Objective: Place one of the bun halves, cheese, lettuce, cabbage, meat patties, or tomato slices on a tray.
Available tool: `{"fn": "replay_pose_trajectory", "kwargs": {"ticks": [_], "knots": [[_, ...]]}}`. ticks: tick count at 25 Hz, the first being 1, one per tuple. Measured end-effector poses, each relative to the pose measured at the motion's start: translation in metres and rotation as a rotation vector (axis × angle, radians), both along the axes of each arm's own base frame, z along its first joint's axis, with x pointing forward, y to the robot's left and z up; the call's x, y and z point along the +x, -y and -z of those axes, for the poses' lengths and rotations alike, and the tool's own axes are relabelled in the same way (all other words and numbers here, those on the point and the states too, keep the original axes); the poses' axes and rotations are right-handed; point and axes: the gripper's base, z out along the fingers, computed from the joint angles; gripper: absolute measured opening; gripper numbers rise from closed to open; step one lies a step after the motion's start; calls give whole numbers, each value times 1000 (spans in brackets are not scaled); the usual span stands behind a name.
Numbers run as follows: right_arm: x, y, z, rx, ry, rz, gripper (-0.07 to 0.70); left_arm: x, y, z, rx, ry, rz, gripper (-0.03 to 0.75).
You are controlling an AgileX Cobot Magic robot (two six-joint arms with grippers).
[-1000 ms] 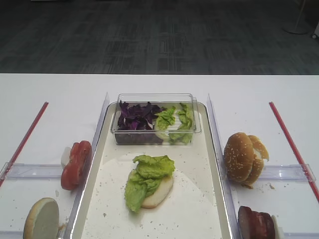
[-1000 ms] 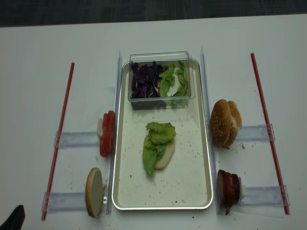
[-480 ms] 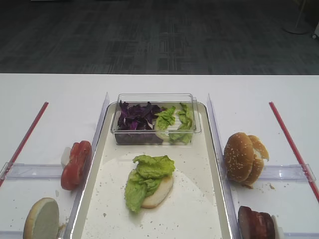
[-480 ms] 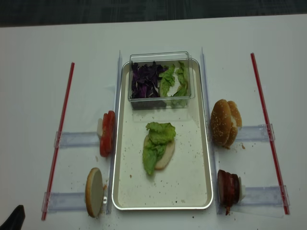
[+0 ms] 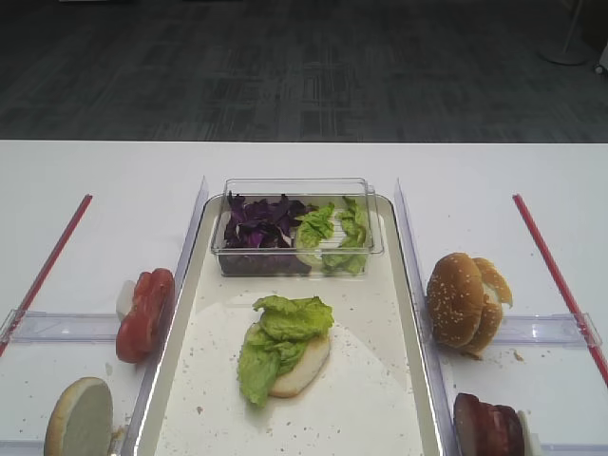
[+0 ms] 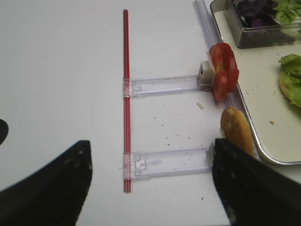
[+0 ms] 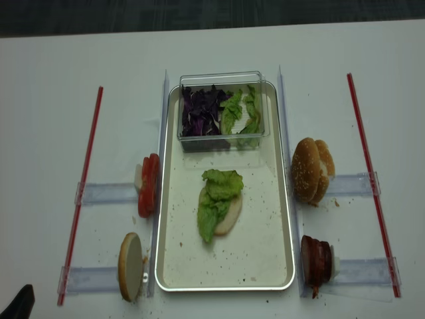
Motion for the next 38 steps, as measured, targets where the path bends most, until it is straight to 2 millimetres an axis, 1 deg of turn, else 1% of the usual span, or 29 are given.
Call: {"fn": "replay_pose_trajectory", "kwargs": {"ticks": [38], "knots": [[0,0,0,0,0,0,571,0,0,0,0,0,0,492]]}}
